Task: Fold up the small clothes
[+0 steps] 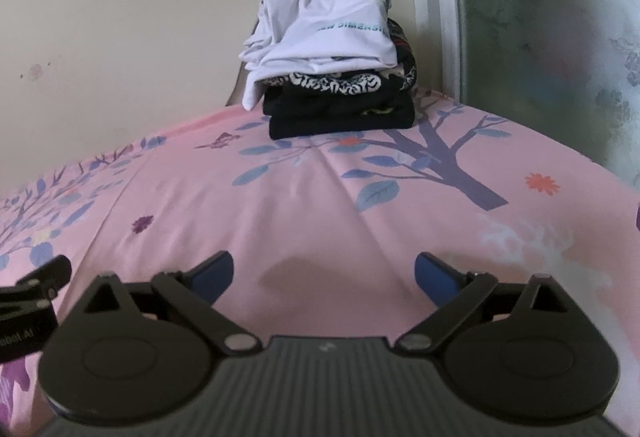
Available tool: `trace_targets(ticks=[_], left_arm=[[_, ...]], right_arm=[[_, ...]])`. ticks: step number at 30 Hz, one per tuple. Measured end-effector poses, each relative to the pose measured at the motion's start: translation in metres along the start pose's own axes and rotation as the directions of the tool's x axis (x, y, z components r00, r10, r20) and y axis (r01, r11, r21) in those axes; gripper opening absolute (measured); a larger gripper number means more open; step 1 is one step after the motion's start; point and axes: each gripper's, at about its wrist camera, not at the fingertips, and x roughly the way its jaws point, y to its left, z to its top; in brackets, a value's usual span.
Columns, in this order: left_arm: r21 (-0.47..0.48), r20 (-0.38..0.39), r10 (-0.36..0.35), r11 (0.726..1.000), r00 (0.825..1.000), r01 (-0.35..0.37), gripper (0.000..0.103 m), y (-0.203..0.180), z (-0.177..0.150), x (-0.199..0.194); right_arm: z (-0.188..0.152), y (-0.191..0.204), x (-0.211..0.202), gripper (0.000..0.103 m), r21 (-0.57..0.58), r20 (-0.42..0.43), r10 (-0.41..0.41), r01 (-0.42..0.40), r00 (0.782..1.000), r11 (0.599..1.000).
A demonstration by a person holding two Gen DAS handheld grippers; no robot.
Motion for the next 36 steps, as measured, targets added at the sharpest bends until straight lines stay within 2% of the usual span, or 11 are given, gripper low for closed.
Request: trace_targets(ticks=[3,6,8,12,20,36], left_arm=[[-0.021,-0.02,-0.018,1.0,1.0,0.018,0.103,0.004,0.0,0.003],[-0.035,-0.093,0.025,0.999,0.995,-0.028,0.103,0.005,0.002,0.013],[-0.051,-0.123,0.01,0.999,0.992,-0.017,0.103,0.007,0.002,0.018],[-0.088,-0.126,0.001,0.996,0.992,-0.012,0.103,0.013,0.001,0.018],[-0.094,-0.123,0.006,0.995,0.992,-0.018,0.103,0.015,-0.001,0.017],[-0.085,-0.117,0.007,0.996,0.993,-0.017,0.103,0.015,-0.001,0.013]], right_arm=[[0.0,-0.001,0.0,0.091,0.008,0.001,0.006,-0.006,1.0,1.0],[0.0,-0.001,-0.002,0.091,0.02,0.005,0.006,-0.006,1.0,1.0],[0.0,-0.002,-0.001,0.091,0.019,0.005,0.004,-0.004,1.0,1.0],[0.0,0.002,-0.001,0.092,0.002,0.007,-0.022,0.022,1.0,1.0],[-0.001,0.004,-0.004,0.092,-0.019,0.023,-0.052,0.053,0.998,0.998],[-0.002,-0.003,-0.009,0.092,0.013,0.039,-0.029,0.029,0.999,1.0]])
